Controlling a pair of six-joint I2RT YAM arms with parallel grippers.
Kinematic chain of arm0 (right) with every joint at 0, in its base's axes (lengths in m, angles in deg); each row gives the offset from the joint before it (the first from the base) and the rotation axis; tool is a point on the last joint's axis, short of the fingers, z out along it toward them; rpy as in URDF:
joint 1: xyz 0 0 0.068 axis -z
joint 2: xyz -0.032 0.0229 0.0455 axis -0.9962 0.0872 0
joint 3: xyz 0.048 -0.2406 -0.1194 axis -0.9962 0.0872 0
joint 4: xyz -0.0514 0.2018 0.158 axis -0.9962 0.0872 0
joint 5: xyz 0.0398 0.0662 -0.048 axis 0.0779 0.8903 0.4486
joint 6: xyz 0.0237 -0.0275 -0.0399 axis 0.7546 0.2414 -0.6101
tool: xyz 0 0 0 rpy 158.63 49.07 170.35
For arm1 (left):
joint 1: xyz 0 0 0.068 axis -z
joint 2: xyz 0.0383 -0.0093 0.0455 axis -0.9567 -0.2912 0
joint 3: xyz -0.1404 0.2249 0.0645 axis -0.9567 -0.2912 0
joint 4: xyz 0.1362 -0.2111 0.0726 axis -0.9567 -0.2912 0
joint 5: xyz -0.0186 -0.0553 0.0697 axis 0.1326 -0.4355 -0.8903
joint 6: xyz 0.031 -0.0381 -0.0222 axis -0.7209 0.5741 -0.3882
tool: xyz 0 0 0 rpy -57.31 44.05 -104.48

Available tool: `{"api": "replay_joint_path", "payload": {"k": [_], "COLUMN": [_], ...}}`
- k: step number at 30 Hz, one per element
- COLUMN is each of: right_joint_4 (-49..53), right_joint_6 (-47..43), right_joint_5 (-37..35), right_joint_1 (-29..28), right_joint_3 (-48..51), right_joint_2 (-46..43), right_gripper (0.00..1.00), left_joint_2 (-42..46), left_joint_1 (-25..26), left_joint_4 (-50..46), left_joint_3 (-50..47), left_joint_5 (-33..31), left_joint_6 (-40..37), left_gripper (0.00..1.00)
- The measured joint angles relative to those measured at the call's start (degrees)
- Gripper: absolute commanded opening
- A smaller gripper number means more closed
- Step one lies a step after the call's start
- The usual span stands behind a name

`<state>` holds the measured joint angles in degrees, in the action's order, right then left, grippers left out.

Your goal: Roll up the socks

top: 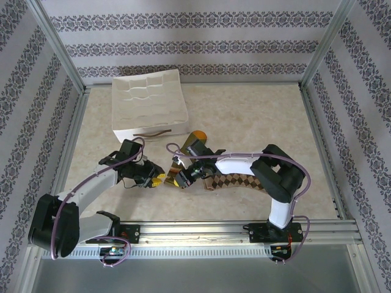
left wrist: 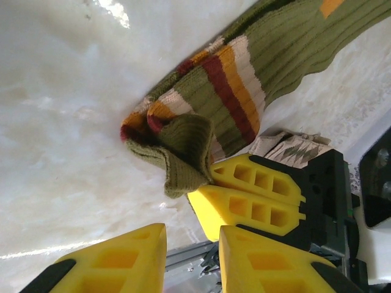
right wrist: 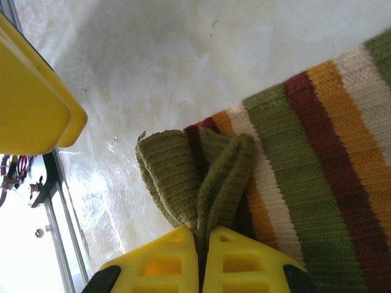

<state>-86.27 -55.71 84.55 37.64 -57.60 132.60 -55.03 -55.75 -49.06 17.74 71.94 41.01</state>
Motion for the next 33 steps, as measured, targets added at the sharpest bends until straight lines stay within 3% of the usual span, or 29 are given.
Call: {"api": "replay_joint_path", "payload": {"k": [5,15,29,33], "right_joint_4": [-0.68,-1.36,-1.51,-1.51], "right_joint_6": [1.49,2.49,2.51,2.51], "right_joint_5": [2.14,3.23,3.21,3.21], "right_joint_1": [0.76,1.51,1.51,1.51], "right_joint_3": [0.0,0.0,0.28,0.42], "right_joint_2": [1.22,1.6,1.31,1.22], "right_gripper": [0.02,0.03,0.04,0.04], "left_joint_2": [-3.96,-8.68,-4.81,-5.51], "left_joint_1": [1.51,2.95,2.95,2.95], "left_joint_4": [5.38,11.5,-1.25,-0.13], "left_joint_3": [0.02,0.39,4.52,3.54], "left_joint_5": [0.5,1.33,-4.0,-3.69], "left_joint_6": [2.75,7.26,7.15,9.2], "left_gripper": [0.39,0.35,0.47,0.48]}}
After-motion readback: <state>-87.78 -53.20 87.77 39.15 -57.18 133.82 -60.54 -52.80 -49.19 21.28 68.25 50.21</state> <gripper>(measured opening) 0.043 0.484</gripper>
